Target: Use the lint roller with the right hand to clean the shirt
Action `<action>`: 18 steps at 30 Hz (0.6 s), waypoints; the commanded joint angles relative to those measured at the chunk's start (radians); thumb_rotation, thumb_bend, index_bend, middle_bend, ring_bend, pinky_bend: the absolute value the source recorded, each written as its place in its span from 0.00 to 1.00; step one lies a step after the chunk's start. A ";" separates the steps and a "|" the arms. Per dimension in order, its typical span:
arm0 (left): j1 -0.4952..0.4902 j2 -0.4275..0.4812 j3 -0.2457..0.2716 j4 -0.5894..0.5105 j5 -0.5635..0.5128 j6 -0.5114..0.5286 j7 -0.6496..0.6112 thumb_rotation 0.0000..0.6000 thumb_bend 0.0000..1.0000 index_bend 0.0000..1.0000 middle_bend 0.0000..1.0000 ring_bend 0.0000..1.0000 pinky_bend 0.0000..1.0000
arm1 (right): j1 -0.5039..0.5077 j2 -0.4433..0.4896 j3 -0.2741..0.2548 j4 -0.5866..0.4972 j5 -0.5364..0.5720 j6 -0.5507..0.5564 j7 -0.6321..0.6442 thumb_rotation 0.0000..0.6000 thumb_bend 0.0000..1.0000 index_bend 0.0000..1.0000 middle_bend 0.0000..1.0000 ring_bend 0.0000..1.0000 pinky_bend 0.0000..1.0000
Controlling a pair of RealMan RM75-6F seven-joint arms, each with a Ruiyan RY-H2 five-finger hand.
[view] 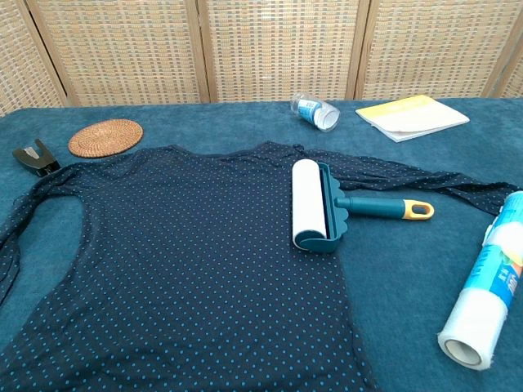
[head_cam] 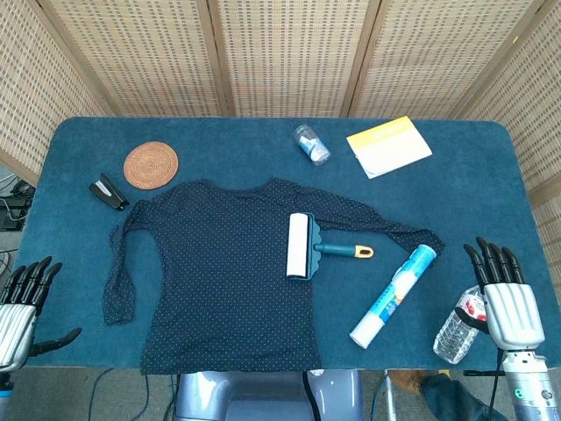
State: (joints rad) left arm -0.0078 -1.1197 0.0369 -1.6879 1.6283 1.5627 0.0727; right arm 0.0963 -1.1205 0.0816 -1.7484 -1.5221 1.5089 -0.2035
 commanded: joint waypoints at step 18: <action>-0.029 -0.023 -0.025 0.003 -0.066 -0.067 0.055 1.00 0.00 0.00 0.00 0.00 0.00 | 0.336 -0.011 0.172 -0.040 0.277 -0.453 -0.204 1.00 0.00 0.00 0.88 0.91 0.95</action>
State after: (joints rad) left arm -0.0337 -1.1392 0.0156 -1.6859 1.5705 1.5033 0.1215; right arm 0.2839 -1.1096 0.1816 -1.7865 -1.3879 1.2491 -0.3284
